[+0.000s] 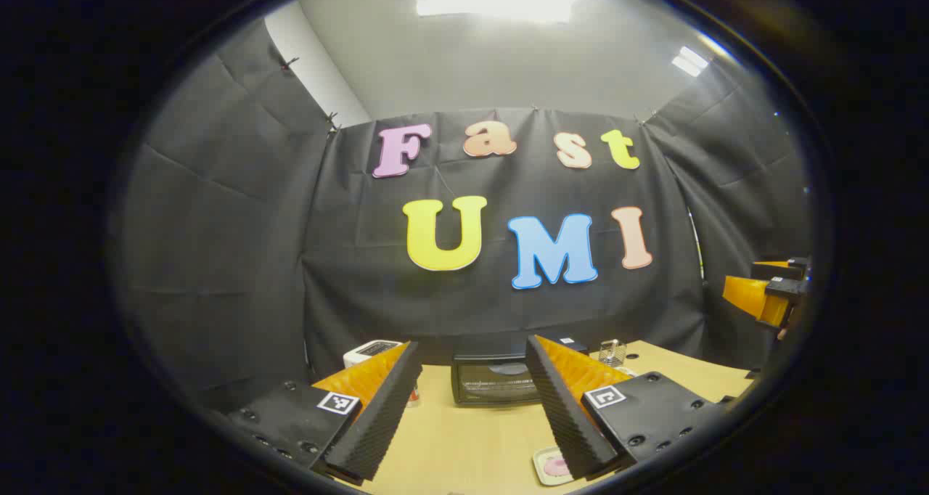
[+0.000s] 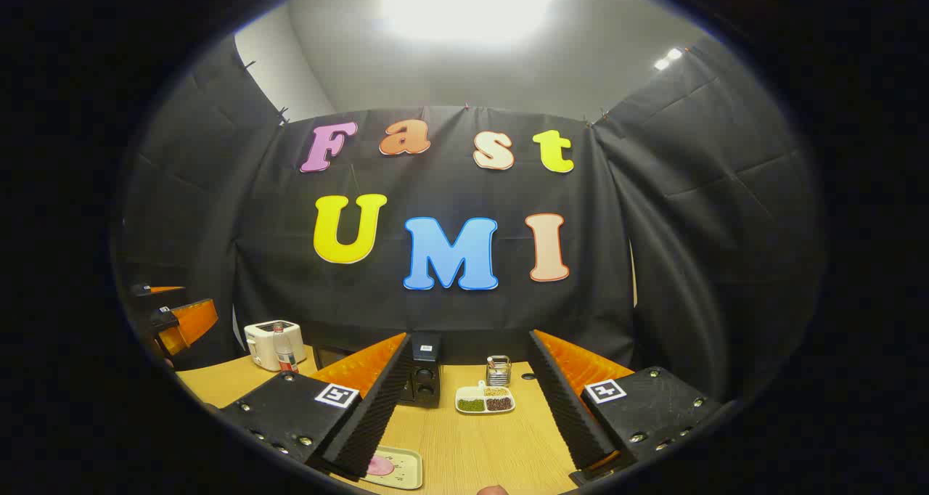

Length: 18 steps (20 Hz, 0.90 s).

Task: Open the electric oven with the left hand, put the food in, and close the electric oven.

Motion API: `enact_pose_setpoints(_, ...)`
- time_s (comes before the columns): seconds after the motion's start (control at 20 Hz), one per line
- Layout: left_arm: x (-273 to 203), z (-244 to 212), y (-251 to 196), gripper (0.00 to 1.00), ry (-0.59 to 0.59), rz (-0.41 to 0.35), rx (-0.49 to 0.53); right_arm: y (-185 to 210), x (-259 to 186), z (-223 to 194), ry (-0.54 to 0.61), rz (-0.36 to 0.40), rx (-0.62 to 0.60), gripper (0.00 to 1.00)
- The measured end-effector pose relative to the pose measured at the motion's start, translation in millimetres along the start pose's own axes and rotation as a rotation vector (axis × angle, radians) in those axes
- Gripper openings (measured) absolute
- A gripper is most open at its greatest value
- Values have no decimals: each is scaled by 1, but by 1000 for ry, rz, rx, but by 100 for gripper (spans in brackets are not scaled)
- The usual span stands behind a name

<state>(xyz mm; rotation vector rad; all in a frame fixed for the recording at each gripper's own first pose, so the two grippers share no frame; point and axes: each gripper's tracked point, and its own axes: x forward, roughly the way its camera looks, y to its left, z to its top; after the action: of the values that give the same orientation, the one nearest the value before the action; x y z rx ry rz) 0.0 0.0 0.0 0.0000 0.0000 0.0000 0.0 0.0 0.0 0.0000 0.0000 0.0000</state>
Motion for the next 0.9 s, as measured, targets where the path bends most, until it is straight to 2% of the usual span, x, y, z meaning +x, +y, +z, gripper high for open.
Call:
enact_pose_setpoints(0.2,2,1,-4,100,-3,2,1,-4,1,2,0,0,-7,98)
enact_pose_setpoints(0.25,2,1,-5,97,-3,3,-1,-5,1,2,-2,1,-11,98)
enact_pose_setpoints(0.3,2,1,-6,100,-4,4,-3,-7,2,1,-2,2,-13,98)
enact_pose_setpoints(0.85,15,1,-34,100,-11,9,-11,-28,8,-12,13,20,-14,98)
enact_pose_setpoints(0.9,17,0,-39,97,-13,7,-21,-33,9,-13,13,19,-20,98)
